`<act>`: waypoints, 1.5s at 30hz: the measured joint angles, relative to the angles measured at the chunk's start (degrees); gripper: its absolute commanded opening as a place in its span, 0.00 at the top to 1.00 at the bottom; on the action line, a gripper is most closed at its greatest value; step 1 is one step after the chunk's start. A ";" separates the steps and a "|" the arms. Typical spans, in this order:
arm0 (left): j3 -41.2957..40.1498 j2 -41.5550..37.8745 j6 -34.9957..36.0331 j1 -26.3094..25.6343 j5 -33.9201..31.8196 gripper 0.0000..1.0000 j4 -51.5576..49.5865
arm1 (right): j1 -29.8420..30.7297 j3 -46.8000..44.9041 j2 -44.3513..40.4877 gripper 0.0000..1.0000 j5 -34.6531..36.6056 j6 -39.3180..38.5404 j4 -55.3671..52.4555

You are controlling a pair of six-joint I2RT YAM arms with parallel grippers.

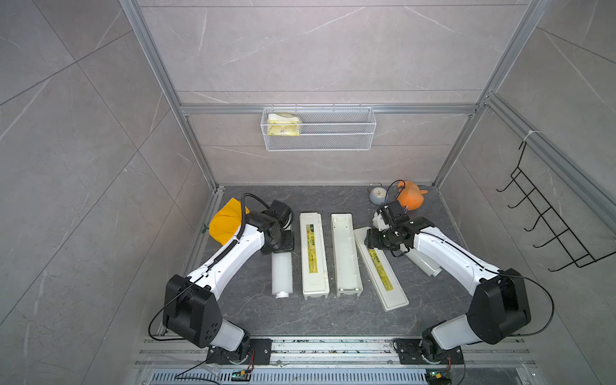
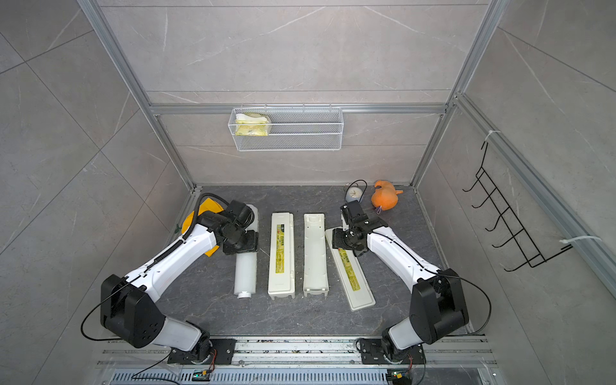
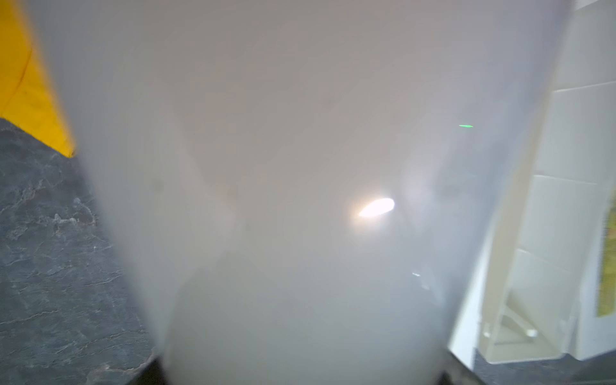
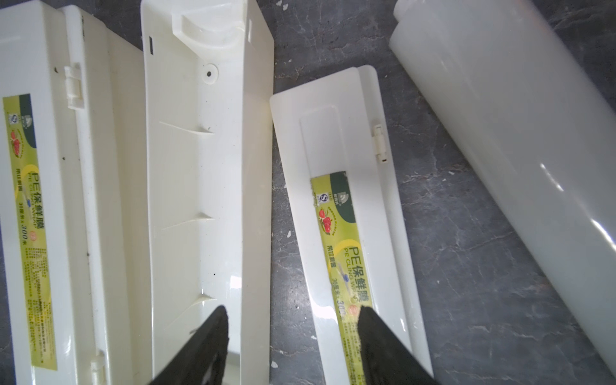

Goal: Put plastic wrap rolls into dispensers
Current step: Pick up the plastic wrap from the center of the board, then place the plastic wrap into the plastic wrap cutting box.

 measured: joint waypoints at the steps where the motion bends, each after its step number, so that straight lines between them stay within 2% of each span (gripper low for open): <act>1: 2.03 0.39 -0.66 -1.20 0.04 0.44 -0.07 | -0.39 0.00 -0.04 0.36 -0.13 -0.17 0.00; 6: 13.14 6.71 -4.07 -8.92 0.31 0.44 -0.37 | -3.10 -0.17 -1.09 0.36 -1.05 -1.11 0.02; 11: 24.33 18.93 -6.71 -15.21 1.36 0.44 -0.07 | -6.40 -1.75 -3.58 0.36 -2.93 -1.77 0.31; 18: 41.03 36.48 -10.97 -20.44 1.81 0.45 -1.03 | -7.96 -5.27 -5.95 0.36 -6.21 -2.27 1.22; 22: 47.84 43.04 -12.76 -21.90 1.60 0.46 -1.09 | -8.26 -6.88 -6.86 0.36 -7.82 -2.49 1.51; 31: 47.78 44.85 -16.22 -22.29 -1.25 0.46 -4.55 | -9.99 -8.61 -7.48 0.36 -9.94 -3.41 2.36; 45: 41.97 44.85 -19.02 -22.32 -3.52 0.45 -3.76 | -10.99 -8.66 -7.48 0.36 -12.35 -3.78 3.10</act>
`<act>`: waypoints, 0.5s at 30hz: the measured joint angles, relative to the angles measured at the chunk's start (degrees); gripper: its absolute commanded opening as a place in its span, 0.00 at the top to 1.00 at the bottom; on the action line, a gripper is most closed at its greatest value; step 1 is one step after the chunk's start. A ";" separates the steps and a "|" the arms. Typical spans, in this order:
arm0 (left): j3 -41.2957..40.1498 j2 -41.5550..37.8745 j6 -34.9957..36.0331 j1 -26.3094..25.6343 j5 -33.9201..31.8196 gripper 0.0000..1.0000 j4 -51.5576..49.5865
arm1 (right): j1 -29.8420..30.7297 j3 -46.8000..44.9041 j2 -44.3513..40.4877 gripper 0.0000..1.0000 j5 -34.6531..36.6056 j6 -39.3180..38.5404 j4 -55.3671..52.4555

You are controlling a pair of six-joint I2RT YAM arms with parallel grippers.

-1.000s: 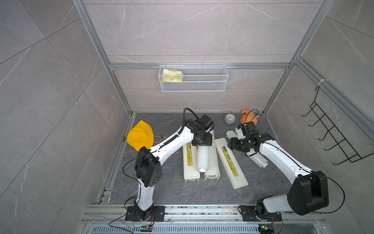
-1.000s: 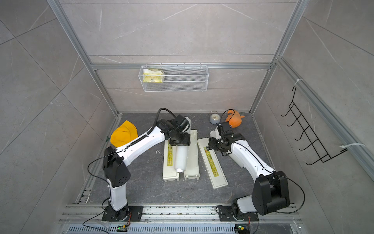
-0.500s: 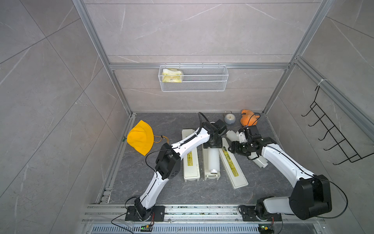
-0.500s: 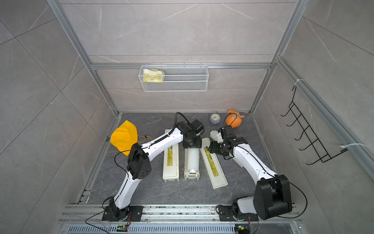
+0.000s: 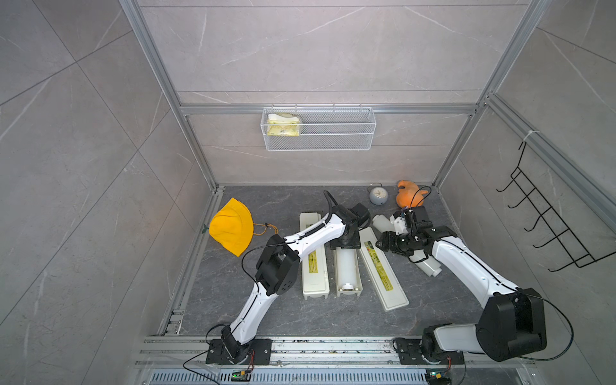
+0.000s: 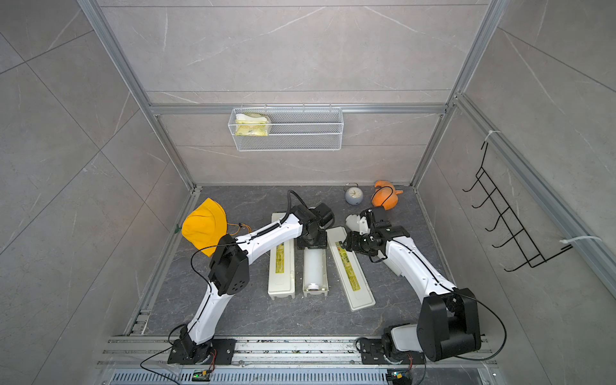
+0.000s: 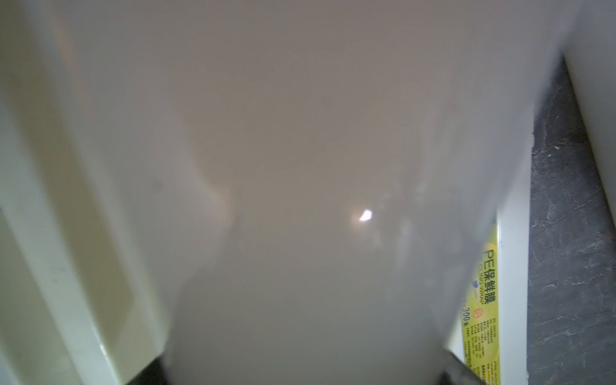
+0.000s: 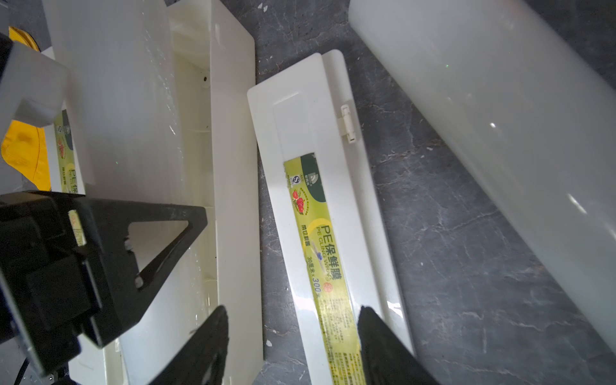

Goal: Put plastic wrap rolls into dispensers
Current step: Place the plastic wrap into the plastic wrap cutting box.

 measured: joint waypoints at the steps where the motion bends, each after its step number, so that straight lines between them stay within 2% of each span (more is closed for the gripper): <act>1: -0.28 0.00 -0.20 -0.02 0.02 0.45 0.11 | -0.04 -0.02 0.00 0.36 -0.04 0.00 0.09; 10: -0.66 1.90 -1.40 -0.15 0.31 0.42 1.73 | -0.15 -0.31 0.00 0.36 -0.48 0.00 0.59; 15: -2.84 2.03 -1.66 -0.22 0.09 0.31 3.08 | -0.44 -0.44 0.00 0.36 -0.46 0.00 0.63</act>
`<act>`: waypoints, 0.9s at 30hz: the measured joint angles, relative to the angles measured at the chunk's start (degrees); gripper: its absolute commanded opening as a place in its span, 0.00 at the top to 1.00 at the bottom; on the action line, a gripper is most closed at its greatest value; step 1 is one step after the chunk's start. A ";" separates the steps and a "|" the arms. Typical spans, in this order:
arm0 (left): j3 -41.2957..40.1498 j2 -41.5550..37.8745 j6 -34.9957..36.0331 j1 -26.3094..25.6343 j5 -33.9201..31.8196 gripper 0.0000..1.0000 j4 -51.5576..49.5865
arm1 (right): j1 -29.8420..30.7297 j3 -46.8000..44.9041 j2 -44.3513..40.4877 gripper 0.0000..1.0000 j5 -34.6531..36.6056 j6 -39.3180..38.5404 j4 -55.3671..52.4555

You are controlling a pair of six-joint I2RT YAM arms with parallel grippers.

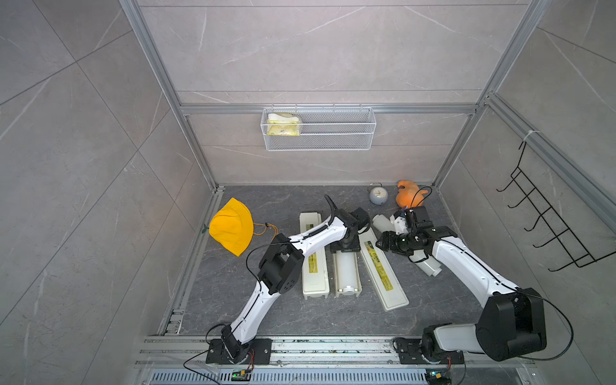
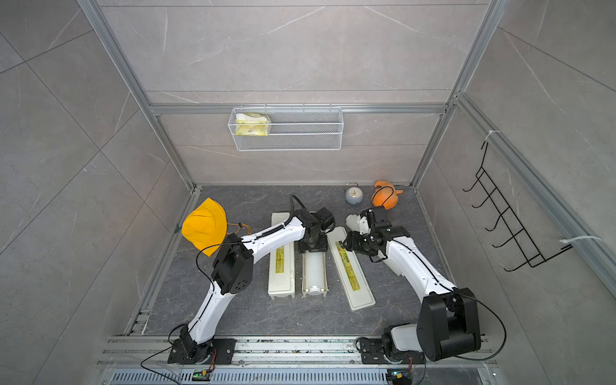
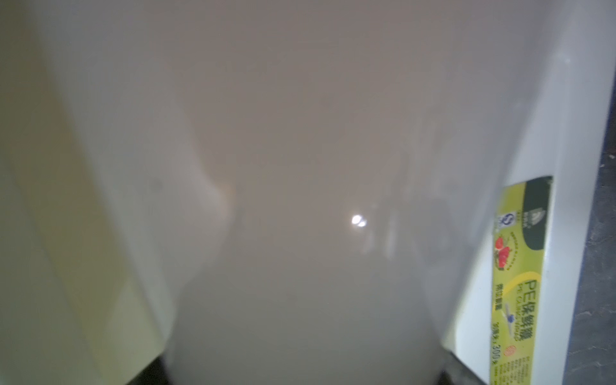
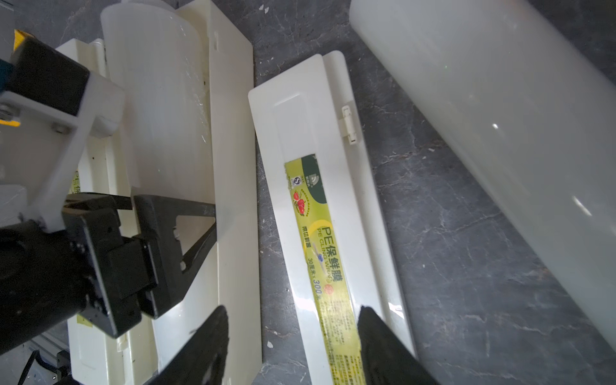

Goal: Put plastic wrap rolls into dispensers
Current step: Place the plastic wrap into the plastic wrap cutting box.

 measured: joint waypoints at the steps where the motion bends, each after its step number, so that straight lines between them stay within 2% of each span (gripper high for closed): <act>1: -0.72 0.00 -0.04 -0.02 -0.04 0.29 0.44 | -0.13 -0.07 0.00 0.36 -0.02 0.00 0.02; 5: -1.68 -0.09 -0.35 -0.02 0.00 0.21 0.24 | -0.46 -0.17 0.00 0.35 0.00 -0.02 0.02; 8: -1.20 -0.96 -0.44 -0.02 0.02 0.18 0.37 | -0.46 -0.17 0.00 0.28 0.02 -0.39 -0.02; 13: 0.70 -2.64 -0.20 0.15 1.01 0.18 1.11 | -0.46 0.26 0.02 0.20 0.74 -2.49 -0.76; 20: 1.16 -7.85 1.40 0.00 2.82 0.18 4.17 | -0.46 4.39 0.81 0.18 6.32 -6.58 -3.50; 24: -4.02 -13.90 2.58 0.68 4.15 0.18 6.71 | -0.26 5.49 3.41 0.15 8.31 -8.79 -4.85; 27: -11.56 -19.89 2.97 2.21 5.49 0.18 9.35 | 1.33 5.20 5.18 0.11 9.79 -9.81 -5.95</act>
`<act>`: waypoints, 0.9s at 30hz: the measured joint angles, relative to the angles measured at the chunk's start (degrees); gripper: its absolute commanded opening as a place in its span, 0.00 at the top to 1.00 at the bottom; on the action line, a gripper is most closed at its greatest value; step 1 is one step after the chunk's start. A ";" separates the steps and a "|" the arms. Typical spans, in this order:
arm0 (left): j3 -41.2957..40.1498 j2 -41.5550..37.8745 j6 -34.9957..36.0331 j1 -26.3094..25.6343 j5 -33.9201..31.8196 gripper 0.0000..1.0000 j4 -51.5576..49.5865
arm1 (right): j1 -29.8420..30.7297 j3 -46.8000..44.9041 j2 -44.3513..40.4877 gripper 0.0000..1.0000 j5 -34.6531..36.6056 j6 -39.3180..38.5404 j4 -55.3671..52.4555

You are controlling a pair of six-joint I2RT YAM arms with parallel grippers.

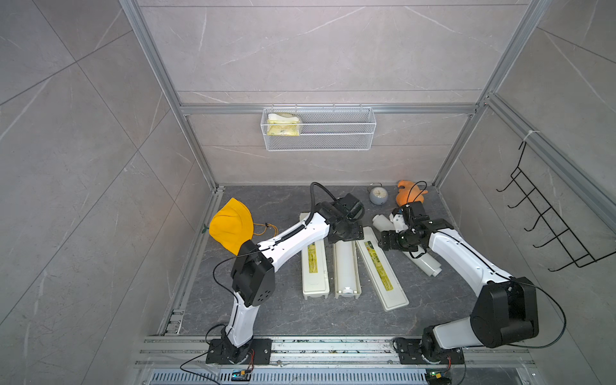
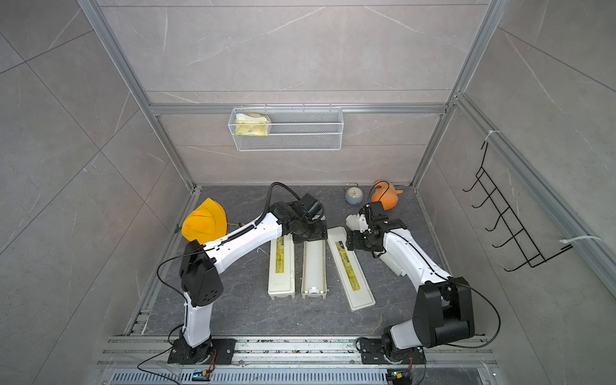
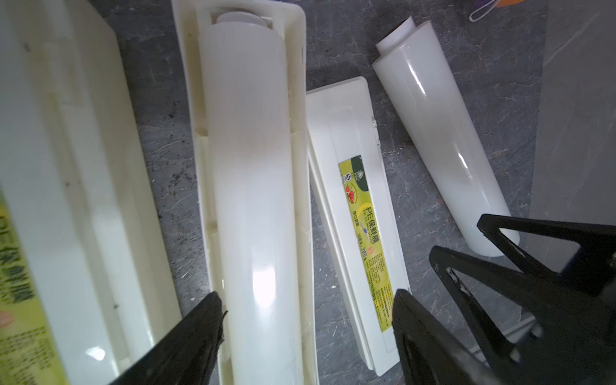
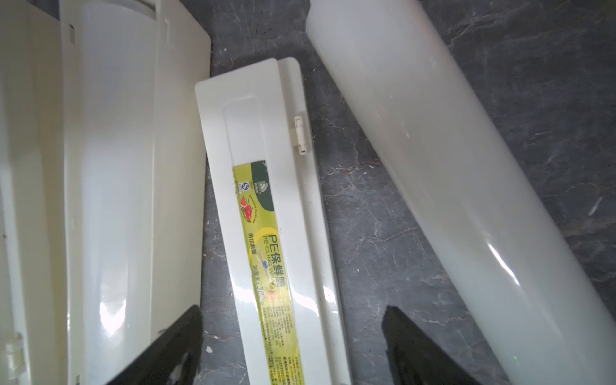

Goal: Put plastic wrap rolls into dispensers
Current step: Place the plastic wrap into the plastic wrap cutting box, then pick up the lid from the center of the board.

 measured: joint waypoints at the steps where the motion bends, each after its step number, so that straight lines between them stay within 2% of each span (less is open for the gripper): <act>1: -2.45 -1.79 0.11 0.72 0.28 0.18 0.92 | 0.76 -0.13 0.33 0.10 0.44 -0.44 -0.17; 8: -12.00 -8.04 1.42 4.85 2.64 0.18 4.13 | 5.31 -0.22 4.11 0.08 2.14 -2.86 -1.29; 10: -13.84 -8.72 1.75 5.03 3.32 0.18 5.33 | 6.05 -0.22 5.55 0.01 2.80 -3.28 -1.84; 12: -15.65 -9.14 1.75 5.01 4.61 0.19 6.58 | 7.13 -0.26 7.23 0.01 3.85 -3.85 -2.29; 18: -17.57 -9.14 1.77 5.01 7.28 0.19 8.79 | 9.79 -1.20 10.03 0.00 5.33 -3.87 -2.64; 27: -18.23 -9.14 1.70 5.01 8.15 0.19 11.56 | 10.75 -1.20 14.93 0.00 9.03 -2.97 -2.47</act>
